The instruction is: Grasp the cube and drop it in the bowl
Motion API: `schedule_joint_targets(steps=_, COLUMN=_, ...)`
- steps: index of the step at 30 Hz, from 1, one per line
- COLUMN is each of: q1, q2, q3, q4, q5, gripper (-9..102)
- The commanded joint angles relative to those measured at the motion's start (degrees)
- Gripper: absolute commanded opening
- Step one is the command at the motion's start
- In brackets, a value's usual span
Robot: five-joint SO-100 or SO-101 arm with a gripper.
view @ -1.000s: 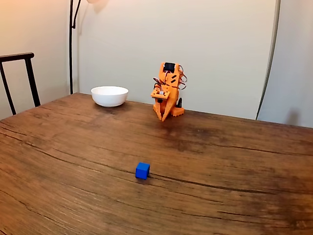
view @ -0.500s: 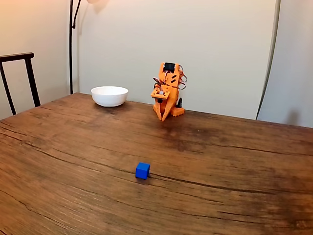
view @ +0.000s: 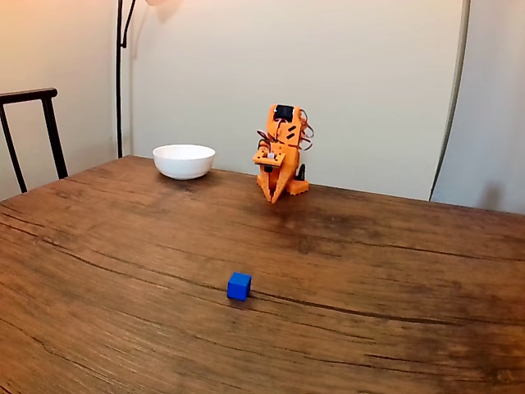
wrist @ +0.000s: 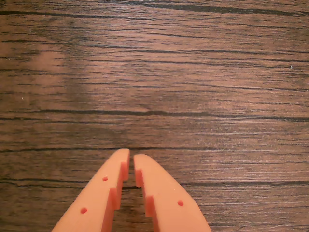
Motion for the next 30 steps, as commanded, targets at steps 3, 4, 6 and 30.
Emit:
schedule_joint_targets(steps=3, q1=-0.18, q2=-0.53, q3=-0.26, q4=3.78, q5=-0.53, gripper=0)
schedule_joint_targets(steps=4, q1=-0.18, q2=-0.53, q3=-0.26, q4=3.78, q5=-0.53, gripper=0)
schedule_joint_targets(steps=6, q1=-0.97, q2=-0.53, q3=-0.26, q4=3.78, q5=-0.53, gripper=0)
schedule_joint_targets(steps=30, q1=-2.64, q2=-1.93, q3=-25.31, q4=9.58, q5=0.09, gripper=0)
